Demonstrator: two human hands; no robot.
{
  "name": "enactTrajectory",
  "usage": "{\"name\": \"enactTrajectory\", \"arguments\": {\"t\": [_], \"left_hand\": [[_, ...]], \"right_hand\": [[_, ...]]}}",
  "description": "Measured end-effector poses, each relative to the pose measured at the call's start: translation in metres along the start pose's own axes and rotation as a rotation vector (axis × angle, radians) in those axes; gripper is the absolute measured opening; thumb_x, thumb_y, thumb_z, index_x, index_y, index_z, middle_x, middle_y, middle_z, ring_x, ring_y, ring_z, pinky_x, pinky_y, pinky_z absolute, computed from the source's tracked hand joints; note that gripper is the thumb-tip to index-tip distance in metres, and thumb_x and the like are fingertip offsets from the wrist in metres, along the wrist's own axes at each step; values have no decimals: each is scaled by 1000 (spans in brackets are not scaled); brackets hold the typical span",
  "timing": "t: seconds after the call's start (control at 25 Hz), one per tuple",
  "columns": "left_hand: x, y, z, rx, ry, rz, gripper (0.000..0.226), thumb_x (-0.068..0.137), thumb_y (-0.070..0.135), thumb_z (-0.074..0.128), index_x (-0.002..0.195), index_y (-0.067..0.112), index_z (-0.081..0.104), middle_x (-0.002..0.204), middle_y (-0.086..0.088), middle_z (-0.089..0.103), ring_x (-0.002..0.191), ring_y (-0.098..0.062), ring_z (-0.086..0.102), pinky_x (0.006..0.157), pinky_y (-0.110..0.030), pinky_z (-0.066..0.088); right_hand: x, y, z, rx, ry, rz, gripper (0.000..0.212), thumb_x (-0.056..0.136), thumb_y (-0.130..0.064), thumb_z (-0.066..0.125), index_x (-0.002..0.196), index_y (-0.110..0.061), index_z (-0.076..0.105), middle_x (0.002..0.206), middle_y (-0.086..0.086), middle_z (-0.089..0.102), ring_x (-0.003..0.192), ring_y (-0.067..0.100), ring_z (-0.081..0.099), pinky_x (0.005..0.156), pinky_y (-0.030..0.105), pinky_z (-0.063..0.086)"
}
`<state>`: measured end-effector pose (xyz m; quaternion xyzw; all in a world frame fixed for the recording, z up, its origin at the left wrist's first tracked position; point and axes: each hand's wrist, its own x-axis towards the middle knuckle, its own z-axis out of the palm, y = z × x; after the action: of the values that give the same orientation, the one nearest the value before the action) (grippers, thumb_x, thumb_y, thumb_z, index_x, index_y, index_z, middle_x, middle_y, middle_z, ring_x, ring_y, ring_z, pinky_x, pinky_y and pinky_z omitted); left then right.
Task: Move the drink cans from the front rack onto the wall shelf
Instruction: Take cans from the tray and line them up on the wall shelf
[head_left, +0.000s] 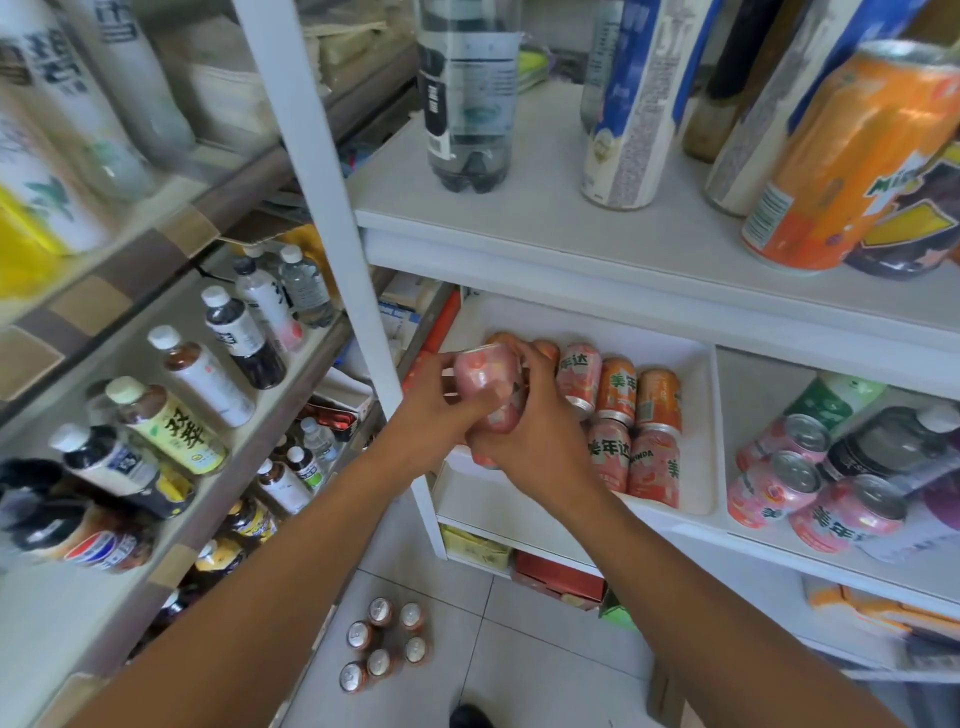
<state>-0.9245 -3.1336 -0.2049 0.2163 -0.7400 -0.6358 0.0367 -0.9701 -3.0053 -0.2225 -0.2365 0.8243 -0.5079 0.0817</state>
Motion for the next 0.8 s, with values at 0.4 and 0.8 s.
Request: {"name": "enactTrajectory", "arguments": {"t": [0.4, 0.8], "left_hand": [[-103, 18, -125, -289, 367, 253, 53, 69, 25, 80, 118, 18, 60, 104, -11, 72, 94, -33, 70, 76, -44, 58], [-283, 33, -248, -241, 863, 343, 61, 65, 26, 82, 117, 10, 55, 98, -12, 74, 86, -32, 71, 77, -43, 58]], "right_hand": [[-9, -103, 61, 247, -537, -160, 80, 71, -50, 81, 138, -34, 41, 125, -15, 61, 111, 1, 61, 97, 42, 53], [-88, -263, 190, 326, -855, -429, 56, 67, -42, 80, 117, -31, 57, 102, -8, 73, 96, 5, 69, 86, 34, 55]]}}
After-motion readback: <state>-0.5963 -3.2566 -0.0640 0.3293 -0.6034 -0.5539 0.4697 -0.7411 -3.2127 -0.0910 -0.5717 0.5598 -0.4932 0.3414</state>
